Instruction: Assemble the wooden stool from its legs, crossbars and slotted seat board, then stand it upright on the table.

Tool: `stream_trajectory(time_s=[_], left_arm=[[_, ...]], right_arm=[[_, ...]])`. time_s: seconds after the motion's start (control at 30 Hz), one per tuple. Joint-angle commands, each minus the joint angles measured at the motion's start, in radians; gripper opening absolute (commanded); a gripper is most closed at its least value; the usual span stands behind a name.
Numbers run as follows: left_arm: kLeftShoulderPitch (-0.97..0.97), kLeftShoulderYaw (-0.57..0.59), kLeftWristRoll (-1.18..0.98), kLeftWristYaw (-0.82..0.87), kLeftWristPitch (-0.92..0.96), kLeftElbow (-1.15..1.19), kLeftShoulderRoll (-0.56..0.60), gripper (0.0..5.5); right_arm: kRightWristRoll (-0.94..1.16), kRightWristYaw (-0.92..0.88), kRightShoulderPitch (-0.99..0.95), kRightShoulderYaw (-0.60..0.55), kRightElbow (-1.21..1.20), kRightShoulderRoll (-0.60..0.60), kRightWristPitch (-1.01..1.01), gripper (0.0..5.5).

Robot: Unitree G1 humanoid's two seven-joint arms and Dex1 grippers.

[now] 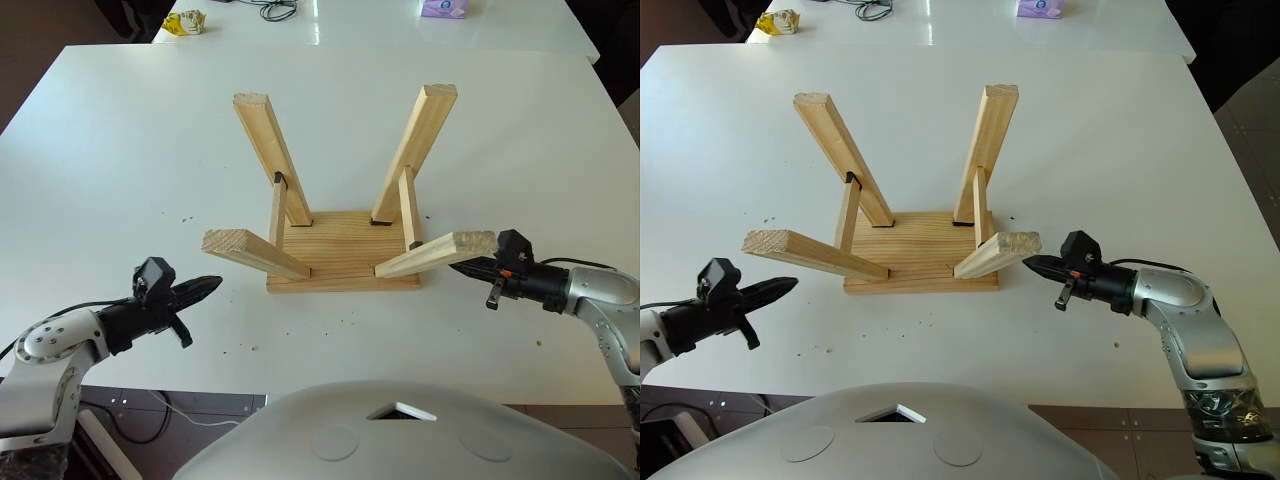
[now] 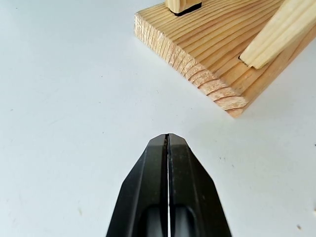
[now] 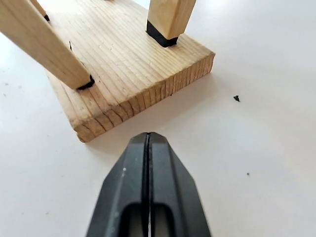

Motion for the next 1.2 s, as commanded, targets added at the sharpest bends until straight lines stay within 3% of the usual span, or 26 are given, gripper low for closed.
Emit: stream_trajectory(time_s=[0.03, 0.27, 1.2], left_arm=[[-0.013, -0.095, 0.050, 0.001, -0.068, -0.019, -0.031, 0.01], [0.007, -0.166, 0.093, 0.001, -0.144, -0.008, -0.043, 0.01], [-0.155, -0.261, 0.137, -0.031, -0.236, 0.180, -0.025, 0.01]], right_arm=[[-0.042, 0.005, -0.040, 0.056, 0.035, 0.011, -0.044, 0.00], [-0.048, 0.017, -0.063, 0.110, 0.047, 0.025, -0.050, 0.00], [-0.041, 0.027, -0.073, 0.167, 0.046, 0.022, -0.019, 0.00]])
